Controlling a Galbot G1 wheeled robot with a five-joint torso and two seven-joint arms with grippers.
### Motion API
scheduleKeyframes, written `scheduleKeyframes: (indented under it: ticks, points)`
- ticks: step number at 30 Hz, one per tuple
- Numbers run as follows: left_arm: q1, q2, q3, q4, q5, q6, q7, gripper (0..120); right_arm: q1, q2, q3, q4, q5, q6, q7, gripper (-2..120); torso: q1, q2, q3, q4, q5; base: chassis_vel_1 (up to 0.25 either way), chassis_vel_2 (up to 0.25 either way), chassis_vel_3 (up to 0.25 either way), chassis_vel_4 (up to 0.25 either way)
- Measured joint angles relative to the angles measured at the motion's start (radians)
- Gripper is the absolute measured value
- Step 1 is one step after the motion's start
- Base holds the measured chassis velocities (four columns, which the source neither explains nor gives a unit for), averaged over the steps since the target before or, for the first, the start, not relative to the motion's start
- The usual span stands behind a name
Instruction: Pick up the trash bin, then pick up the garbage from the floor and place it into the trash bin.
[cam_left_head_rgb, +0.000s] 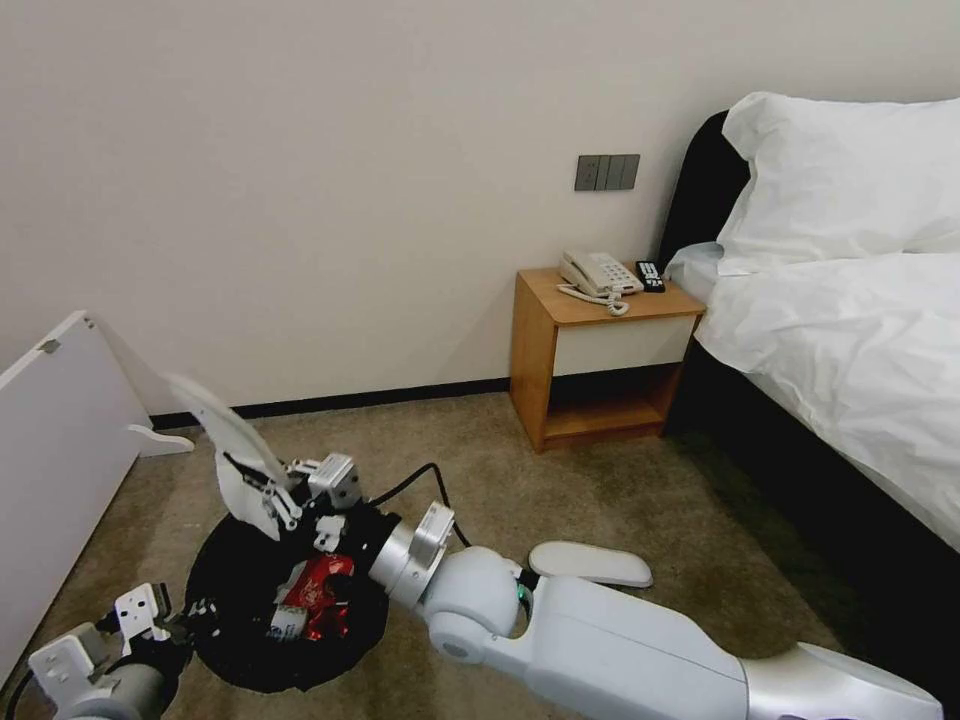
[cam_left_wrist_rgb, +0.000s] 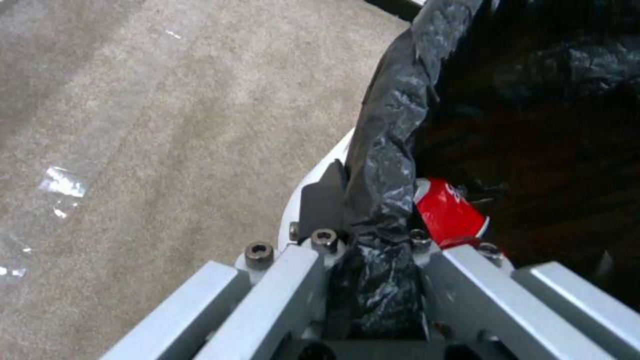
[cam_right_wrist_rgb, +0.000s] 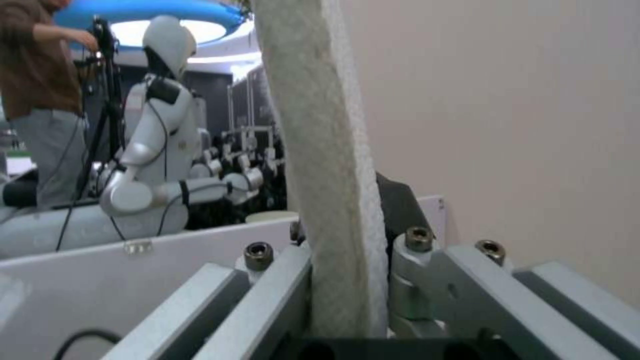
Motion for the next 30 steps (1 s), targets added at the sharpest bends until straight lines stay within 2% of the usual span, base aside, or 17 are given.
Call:
scheduleKeyframes:
  ticks: [14, 30]
  points:
    - [0.008, 0.003, -0.002, -0.013, -0.009, 0.0, -0.002, 2, -0.047, -0.003, -0.022, -0.088, -0.077, 0.03, -0.023, 2, 0.0, 0.0, 0.0, 0.0001, 0.0002, 0.0, 0.0, 0.0, 0.0]
    - [0.008, 0.002, -0.001, -0.013, -0.01, 0.0, -0.002, 2, -0.083, -0.009, -0.018, -0.128, -0.117, 0.057, -0.029, 2, 0.0, 0.0, 0.0, 0.0001, 0.0002, 0.0, 0.0, 0.0, 0.0]
